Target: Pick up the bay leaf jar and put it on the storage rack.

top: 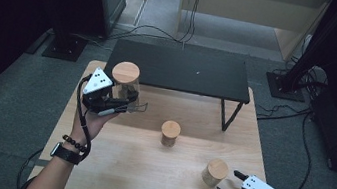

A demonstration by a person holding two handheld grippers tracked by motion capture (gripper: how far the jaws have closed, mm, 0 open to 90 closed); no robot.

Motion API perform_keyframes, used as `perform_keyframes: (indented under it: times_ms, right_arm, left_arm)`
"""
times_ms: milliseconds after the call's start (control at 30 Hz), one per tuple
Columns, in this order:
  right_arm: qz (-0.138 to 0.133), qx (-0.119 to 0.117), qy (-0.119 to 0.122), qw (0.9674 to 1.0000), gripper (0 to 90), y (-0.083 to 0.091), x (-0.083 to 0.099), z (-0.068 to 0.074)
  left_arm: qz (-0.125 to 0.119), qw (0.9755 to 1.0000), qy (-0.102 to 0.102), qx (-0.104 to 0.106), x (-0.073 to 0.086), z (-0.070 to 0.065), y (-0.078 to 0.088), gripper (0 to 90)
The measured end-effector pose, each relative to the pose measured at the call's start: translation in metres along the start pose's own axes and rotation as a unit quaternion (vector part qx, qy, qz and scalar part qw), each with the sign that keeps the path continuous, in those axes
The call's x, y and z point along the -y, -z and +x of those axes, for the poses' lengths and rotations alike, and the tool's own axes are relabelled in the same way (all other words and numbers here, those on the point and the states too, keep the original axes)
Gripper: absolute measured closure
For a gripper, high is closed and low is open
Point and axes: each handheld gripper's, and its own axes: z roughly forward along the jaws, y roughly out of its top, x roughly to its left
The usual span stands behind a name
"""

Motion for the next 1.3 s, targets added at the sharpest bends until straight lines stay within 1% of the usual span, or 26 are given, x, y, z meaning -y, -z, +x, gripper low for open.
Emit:
perform_keyframes:
  times_ms: [100,200,333,400,500,633,733,933,1000,1033,1133,1267,1300]
  right_arm:
    - [0.000,0.000,0.000,1.0000,6.2,0.000,0.000,0.000]
    - [0.001,-0.001,0.001,1.0000,6.2,0.000,0.000,0.000]
    - [0.001,-0.001,0.001,1.0000,6.2,0.000,0.000,0.000]
    - [0.002,-0.001,0.002,1.0000,6.2,0.000,0.000,0.000]
    - [0.001,-0.002,0.002,1.0000,6.2,0.000,0.000,0.000]
    - [0.002,-0.002,0.003,1.0000,6.2,0.000,0.000,0.000]
    - [0.002,-0.002,0.004,1.0000,6.2,0.000,0.000,0.000]
    - [0.002,-0.002,0.004,1.0000,6.2,0.000,-0.001,-0.001]
    - [0.003,-0.003,0.004,1.0000,6.2,0.000,-0.001,0.000]
    - [0.003,-0.003,0.004,1.0000,6.2,0.000,-0.001,0.000]
    - [0.003,-0.003,0.003,1.0000,6.2,0.000,-0.001,-0.001]
    - [0.003,-0.004,0.004,1.0000,6.2,0.000,-0.001,-0.001]
    - [0.003,-0.004,0.004,1.0000,6.2,0.000,-0.001,-0.001]
  left_arm:
    - [-0.002,1.0000,0.002,-0.001,-0.006,0.002,-0.005,25.5]
    - [-0.002,1.0000,-0.002,-0.003,-0.011,0.004,-0.009,25.5]
    - [0.001,0.9999,-0.012,-0.012,-0.019,0.004,-0.012,25.4]
    - [-0.001,0.9999,-0.010,-0.013,-0.022,0.007,-0.013,25.5]
    - [-0.001,0.9998,-0.006,-0.020,-0.027,0.012,-0.016,25.4]
    - [-0.002,0.9997,-0.002,-0.023,-0.031,0.017,-0.020,25.4]
    - [-0.001,0.9996,0.003,-0.027,-0.034,0.022,-0.026,25.4]
    - [0.006,0.9994,0.003,-0.034,-0.040,0.026,-0.035,25.4]
    - [0.010,0.9991,-0.003,-0.042,-0.045,0.026,-0.040,25.4]
    - [0.010,0.9991,-0.003,-0.042,-0.045,0.026,-0.040,25.5]
    - [0.015,0.9988,-0.003,-0.047,-0.050,0.030,-0.048,25.5]
    - [0.011,0.9988,0.005,-0.047,-0.050,0.035,-0.055,25.5]
    - [0.008,0.9988,0.015,-0.046,-0.050,0.038,-0.059,25.4]
